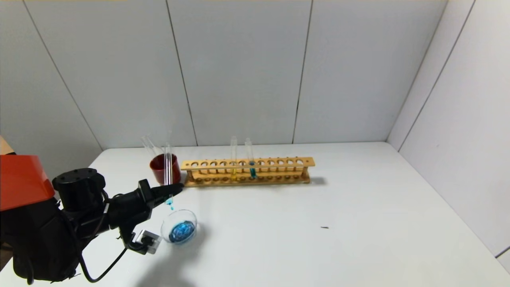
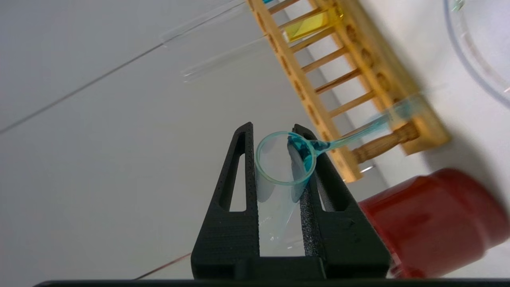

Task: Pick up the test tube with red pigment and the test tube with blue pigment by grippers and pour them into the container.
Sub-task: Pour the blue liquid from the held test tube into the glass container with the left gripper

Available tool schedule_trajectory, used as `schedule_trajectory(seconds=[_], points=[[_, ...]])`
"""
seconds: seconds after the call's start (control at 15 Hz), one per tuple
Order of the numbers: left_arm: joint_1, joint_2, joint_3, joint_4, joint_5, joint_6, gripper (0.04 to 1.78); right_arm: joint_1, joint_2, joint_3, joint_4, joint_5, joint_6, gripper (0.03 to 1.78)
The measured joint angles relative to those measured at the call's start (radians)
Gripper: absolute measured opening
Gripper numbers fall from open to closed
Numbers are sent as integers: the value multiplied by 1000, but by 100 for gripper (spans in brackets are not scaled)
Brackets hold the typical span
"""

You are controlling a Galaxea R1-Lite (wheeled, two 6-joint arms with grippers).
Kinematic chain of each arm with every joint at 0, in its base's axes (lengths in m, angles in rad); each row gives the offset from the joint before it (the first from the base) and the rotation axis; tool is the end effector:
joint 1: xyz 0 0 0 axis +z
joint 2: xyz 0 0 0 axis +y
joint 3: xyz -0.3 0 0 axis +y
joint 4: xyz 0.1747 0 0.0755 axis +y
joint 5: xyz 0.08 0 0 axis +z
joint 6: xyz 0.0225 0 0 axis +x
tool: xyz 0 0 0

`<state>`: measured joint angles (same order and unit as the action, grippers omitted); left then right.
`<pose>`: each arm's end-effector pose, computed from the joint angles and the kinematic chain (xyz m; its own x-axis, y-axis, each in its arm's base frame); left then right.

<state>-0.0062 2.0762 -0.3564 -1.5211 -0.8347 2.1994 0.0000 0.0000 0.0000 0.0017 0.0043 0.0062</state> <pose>0.2871 -0.0185 0.0597 0.6536 -0.7452 -0.1325 -0.2700 -0.3931 0.8790 -0.0228 0.0001 0.0753 1.0000 0.0043 -0.0017 -0.0043 1.0000 0.0062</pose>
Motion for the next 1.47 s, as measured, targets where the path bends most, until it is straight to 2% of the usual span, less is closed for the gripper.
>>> schedule_trajectory(seconds=[0.2,0.53,1.47], points=[[-1,-31,17,0,0,113,34,0,0,0,0,0,0,175],[-24,-81,32,0,10,198,34,0,0,0,0,0,0,175],[-34,-125,40,0,65,208,34,0,0,0,0,0,0,175]])
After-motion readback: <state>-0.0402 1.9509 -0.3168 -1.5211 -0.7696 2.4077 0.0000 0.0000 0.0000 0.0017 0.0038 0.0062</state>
